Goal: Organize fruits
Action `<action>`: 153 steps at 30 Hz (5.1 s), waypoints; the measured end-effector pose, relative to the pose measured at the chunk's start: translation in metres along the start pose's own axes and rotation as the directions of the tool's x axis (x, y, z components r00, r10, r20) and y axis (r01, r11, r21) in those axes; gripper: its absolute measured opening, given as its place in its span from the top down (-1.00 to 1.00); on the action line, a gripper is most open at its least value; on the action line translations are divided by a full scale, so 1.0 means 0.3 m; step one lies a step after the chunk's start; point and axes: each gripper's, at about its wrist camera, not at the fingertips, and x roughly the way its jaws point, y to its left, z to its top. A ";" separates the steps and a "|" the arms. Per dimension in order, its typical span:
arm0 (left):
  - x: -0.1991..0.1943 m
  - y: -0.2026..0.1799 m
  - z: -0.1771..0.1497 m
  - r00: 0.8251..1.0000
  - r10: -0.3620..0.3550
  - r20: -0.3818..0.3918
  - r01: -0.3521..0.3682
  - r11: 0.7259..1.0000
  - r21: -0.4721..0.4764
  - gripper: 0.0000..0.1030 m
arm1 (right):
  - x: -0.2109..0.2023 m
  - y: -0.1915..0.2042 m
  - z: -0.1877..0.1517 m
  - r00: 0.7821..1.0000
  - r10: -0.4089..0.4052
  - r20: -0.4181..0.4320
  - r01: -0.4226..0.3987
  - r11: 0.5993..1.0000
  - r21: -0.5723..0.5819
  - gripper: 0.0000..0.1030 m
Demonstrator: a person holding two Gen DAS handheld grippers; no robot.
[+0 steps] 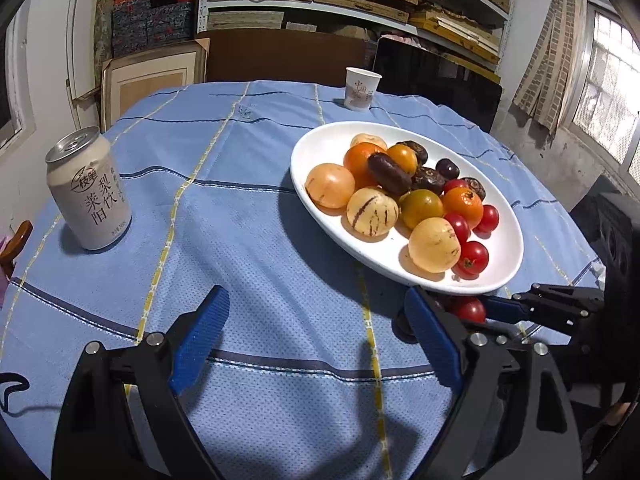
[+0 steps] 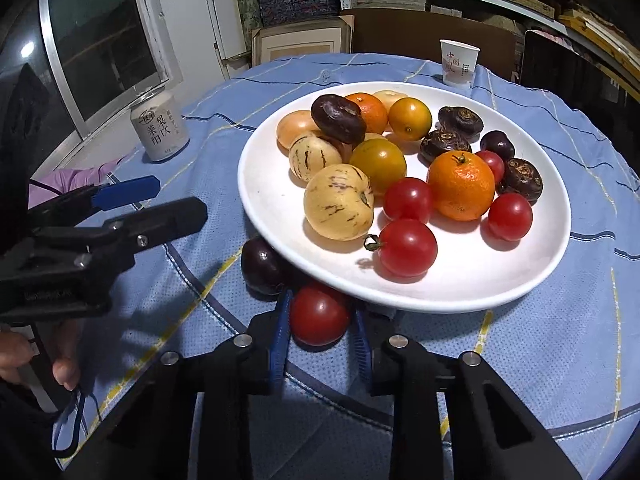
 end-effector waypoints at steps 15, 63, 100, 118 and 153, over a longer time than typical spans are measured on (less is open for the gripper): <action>0.083 -0.256 -0.035 0.996 0.056 -0.065 -0.036 0.959 0.282 -0.69 | -0.196 -0.093 -0.153 0.998 0.007 0.060 -0.012 0.996 0.089 0.44; -0.068 -0.275 -0.037 0.999 -0.018 -0.031 0.024 0.974 0.224 0.44 | -0.298 -0.094 -0.163 0.992 -0.021 0.128 0.013 0.998 0.068 0.43; 0.092 -0.268 0.343 0.998 -0.062 0.030 0.058 0.990 0.132 -0.51 | -0.142 -0.367 0.354 0.975 0.036 0.218 -0.057 0.994 0.092 0.07; -0.476 -0.328 -0.084 0.986 0.128 0.110 -0.137 0.987 0.079 -0.90 | -0.607 -0.081 -0.222 0.966 -0.136 0.220 0.095 0.977 0.188 -0.93; -0.625 -0.342 -0.209 0.979 0.146 0.145 -0.154 0.987 0.047 -0.90 | -0.700 -0.012 -0.320 0.957 -0.178 0.228 0.136 0.973 0.188 -0.93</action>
